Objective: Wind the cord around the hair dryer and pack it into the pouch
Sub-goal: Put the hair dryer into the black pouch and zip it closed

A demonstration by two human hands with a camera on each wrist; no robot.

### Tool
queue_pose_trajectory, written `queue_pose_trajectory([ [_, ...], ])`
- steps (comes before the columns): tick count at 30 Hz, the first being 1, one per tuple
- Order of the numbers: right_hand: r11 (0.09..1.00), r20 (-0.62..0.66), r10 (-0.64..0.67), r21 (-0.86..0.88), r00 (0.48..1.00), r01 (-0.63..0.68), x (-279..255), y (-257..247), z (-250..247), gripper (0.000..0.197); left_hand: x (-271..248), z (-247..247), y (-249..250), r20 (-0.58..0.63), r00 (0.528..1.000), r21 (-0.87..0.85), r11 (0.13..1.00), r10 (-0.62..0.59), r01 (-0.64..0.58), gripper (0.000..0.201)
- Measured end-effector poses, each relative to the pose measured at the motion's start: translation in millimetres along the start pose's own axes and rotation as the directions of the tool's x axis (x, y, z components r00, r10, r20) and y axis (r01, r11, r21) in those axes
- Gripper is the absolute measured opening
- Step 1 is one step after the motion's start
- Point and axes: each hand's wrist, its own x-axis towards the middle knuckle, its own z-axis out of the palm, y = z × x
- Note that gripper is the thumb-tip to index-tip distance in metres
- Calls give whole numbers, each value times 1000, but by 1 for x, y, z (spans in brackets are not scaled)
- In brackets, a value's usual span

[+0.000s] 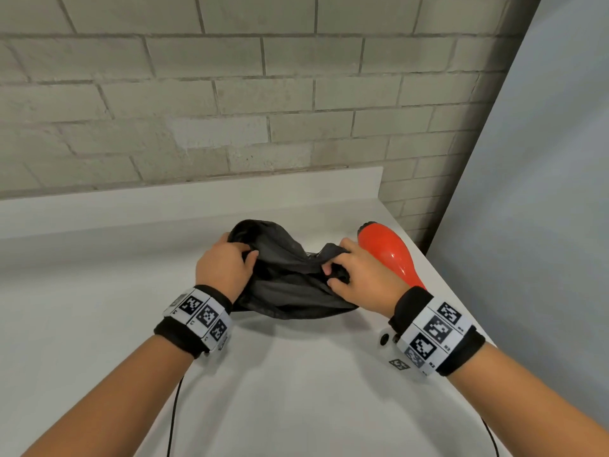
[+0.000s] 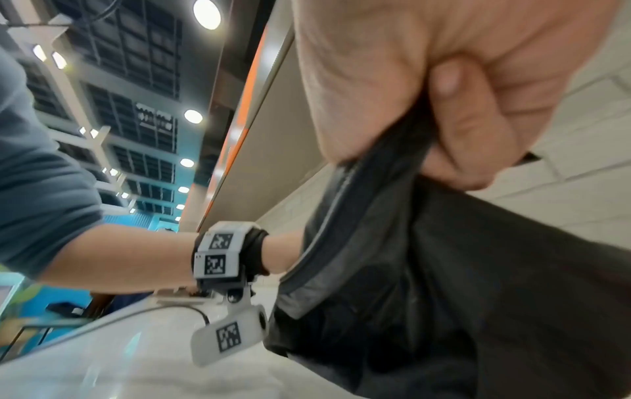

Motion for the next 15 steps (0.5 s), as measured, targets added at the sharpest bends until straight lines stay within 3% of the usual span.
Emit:
queue_pose_trajectory([
  [2, 996, 17, 30, -79, 999, -28, 4, -1, 2, 22, -4, 2, -2, 45, 999, 14, 1000, -4, 3, 35],
  [7, 929, -7, 206, -314, 979, -198, 18, 2, 6, 72, -19, 11, -4, 192, 981, 262, 964, -11, -41, 74],
  [11, 856, -95, 349, -373, 932, -358, 37, 13, 5, 78, -35, 19, -3, 261, 965, 476, 868, 17, -144, 63],
  [15, 807, -19, 453, -417, 891, -419, 53, 20, 9, 72, -42, 18, -8, 376, 924, 496, 858, -70, -137, 51],
])
